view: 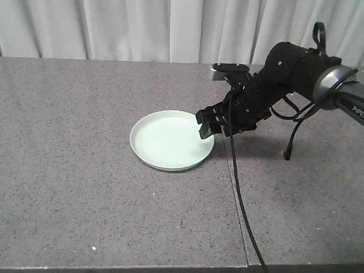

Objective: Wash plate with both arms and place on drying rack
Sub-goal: 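Reach the right gripper down to the rim of the pale green plate, then close the right gripper on the plate rim and lift it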

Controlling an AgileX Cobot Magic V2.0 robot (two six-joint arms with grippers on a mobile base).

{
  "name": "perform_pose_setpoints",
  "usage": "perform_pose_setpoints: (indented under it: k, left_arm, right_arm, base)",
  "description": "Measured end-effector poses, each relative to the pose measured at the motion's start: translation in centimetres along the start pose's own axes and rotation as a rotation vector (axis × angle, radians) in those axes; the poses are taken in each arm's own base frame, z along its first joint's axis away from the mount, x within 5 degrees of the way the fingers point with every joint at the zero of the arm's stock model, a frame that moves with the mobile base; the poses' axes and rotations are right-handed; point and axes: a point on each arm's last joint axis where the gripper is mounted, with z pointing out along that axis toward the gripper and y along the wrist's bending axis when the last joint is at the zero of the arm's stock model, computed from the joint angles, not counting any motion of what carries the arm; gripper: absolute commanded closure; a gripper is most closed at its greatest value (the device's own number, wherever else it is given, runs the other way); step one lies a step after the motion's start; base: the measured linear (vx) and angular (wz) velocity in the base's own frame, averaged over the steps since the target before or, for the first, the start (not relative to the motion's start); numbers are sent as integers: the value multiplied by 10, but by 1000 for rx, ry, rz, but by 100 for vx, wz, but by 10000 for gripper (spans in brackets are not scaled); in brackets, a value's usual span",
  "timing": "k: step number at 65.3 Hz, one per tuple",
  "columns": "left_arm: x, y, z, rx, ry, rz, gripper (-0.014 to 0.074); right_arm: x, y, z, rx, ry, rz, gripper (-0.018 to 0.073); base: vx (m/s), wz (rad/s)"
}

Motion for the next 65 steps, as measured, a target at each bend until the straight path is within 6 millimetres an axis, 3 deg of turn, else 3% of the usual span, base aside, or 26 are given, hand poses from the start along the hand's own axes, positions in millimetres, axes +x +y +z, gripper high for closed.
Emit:
perform_pose_setpoints:
  k: [10, 19, 41, 65]
  left_arm:
    - [0, 0, 0, 0, 0, 0, 603]
    - [0, 0, 0, 0, 0, 0, 603]
    - [0, 0, 0, 0, 0, 0, 603]
    - [0, 0, 0, 0, 0, 0, 603]
  right_arm:
    - [1, -5, 20, -15, 2, 19, 104]
    - [0, -7, 31, -26, -11, 36, 174]
    - [-1, -9, 37, -26, -21, 43, 575]
    - [-1, -9, 37, -33, -18, 47, 568]
  base:
    - [0, 0]
    - [0, 0]
    - [0, 0]
    - [0, 0]
